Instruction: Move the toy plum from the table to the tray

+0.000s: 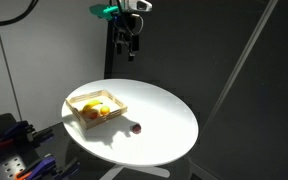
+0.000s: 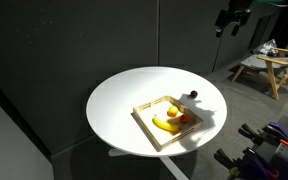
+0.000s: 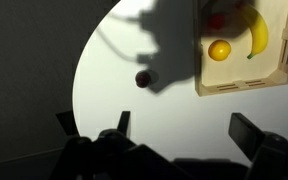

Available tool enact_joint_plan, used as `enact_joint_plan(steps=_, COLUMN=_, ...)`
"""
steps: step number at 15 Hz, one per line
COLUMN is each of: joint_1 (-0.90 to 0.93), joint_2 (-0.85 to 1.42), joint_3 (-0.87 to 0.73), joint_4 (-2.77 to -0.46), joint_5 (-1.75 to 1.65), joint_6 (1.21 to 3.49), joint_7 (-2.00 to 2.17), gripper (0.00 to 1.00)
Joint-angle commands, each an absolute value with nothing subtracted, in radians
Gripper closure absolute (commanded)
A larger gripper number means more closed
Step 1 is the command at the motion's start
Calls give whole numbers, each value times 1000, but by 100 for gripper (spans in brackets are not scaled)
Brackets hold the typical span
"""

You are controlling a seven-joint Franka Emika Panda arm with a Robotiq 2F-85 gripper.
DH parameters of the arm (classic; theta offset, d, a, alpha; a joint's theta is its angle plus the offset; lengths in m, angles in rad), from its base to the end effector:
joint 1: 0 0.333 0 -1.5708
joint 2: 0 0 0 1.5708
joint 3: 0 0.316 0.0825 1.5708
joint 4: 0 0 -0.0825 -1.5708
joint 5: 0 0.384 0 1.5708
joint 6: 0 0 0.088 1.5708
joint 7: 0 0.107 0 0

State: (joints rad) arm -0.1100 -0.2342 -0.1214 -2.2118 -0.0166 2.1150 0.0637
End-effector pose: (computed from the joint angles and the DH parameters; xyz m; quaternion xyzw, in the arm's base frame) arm 0.4803 -0.1168 0.4885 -0.9875 0.1422 -0.0682 0.0011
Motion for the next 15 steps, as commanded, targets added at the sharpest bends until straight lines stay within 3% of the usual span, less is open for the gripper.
enact_joint_plan(steps=1, joint_1=-115, joint_2=-234, joint_3=-117, joint_4=-2209, joint_5=-15, joint_6=2112, joint_7=62, gripper=0)
enact_joint_plan(steps=15, joint_1=-119, joint_2=-155, joint_3=-128, joint_4=-2184, joint_5=-4, joint_6=2155, joint_7=57, gripper=0)
